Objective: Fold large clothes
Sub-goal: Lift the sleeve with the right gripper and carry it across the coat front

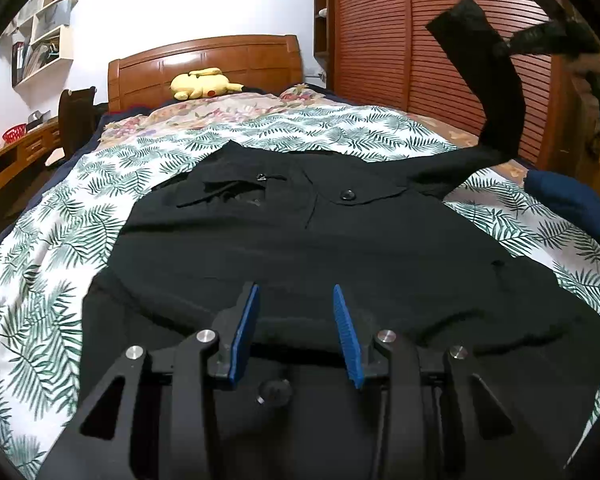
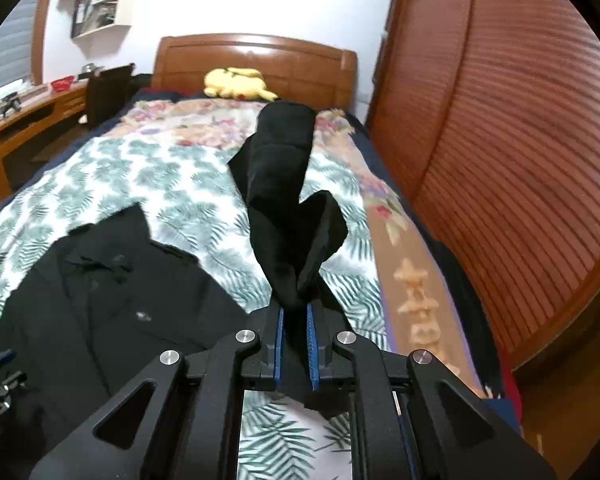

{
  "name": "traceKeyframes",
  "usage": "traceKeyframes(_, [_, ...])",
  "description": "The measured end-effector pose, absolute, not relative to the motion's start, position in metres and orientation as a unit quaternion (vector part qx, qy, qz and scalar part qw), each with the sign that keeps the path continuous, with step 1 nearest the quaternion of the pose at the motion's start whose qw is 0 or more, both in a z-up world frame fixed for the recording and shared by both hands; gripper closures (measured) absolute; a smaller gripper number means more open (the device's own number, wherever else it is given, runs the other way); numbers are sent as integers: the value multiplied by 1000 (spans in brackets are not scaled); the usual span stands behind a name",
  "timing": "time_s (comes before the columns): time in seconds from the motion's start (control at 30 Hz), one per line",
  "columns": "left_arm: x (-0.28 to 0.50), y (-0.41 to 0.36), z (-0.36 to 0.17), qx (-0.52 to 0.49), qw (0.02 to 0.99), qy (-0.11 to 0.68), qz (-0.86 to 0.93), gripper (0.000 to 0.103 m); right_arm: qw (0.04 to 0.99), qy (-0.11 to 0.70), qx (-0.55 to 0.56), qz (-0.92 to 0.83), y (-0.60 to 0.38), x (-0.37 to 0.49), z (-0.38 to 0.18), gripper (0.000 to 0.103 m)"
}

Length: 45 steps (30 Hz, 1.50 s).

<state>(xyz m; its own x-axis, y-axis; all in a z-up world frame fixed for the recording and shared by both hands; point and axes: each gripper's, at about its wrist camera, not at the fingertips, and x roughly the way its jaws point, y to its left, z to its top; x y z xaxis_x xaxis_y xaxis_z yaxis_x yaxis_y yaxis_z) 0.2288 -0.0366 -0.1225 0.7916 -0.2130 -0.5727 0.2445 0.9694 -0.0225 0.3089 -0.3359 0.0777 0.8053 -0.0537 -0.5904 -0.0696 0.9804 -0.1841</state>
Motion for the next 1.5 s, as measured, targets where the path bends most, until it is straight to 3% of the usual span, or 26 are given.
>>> traceKeyframes(0.47, [198, 15, -100, -4, 955, 278, -104, 66, 947, 289, -127, 56, -235, 281, 94, 96])
traceKeyframes(1.07, [179, 53, -96, -16, 959, 272, -71, 66, 933, 279, -127, 186, -124, 236, 75, 96])
traceKeyframes(1.5, [169, 85, -93, -37, 962, 267, -47, 66, 915, 317, -52, 245, -98, 184, -14, 96])
